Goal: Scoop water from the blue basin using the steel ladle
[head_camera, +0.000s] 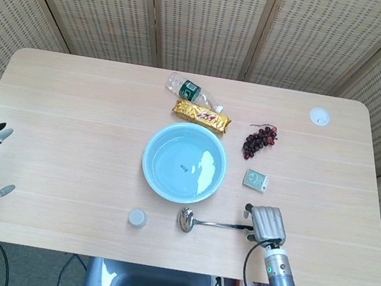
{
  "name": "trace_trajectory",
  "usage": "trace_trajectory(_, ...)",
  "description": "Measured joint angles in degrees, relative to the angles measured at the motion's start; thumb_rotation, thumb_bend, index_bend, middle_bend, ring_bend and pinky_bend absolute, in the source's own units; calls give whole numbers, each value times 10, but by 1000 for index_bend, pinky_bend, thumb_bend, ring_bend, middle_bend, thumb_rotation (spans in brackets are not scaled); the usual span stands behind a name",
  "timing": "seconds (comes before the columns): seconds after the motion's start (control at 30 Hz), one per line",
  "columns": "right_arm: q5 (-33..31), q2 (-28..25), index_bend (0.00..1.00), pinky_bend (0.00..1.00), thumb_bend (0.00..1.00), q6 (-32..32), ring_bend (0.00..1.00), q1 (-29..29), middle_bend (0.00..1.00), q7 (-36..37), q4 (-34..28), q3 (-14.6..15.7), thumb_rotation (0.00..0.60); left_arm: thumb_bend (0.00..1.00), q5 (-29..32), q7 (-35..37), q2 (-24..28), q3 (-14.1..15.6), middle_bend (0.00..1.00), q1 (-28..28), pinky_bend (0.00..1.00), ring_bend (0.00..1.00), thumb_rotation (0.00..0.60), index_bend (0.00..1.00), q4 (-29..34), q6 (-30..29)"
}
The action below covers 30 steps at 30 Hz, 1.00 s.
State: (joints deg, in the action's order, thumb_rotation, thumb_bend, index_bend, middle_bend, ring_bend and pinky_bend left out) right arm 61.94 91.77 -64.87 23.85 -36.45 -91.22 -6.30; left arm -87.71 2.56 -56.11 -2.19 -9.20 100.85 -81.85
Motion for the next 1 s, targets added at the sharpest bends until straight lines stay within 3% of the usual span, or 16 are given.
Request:
trace_trajectory(0.57, -7, 50, 496, 1000, 312, -3, 795, 18, 861, -35, 54, 20, 600, 0, 0, -17, -5, 1, 0, -1, 0, 0, 600, 0, 4, 2)
trace_trajectory(1.0, -55, 72, 496, 1000, 312, 15, 795, 33, 861, -74, 74, 22, 600, 0, 0, -19, -6, 1, 0, -1, 0, 0, 600, 0, 5, 2)
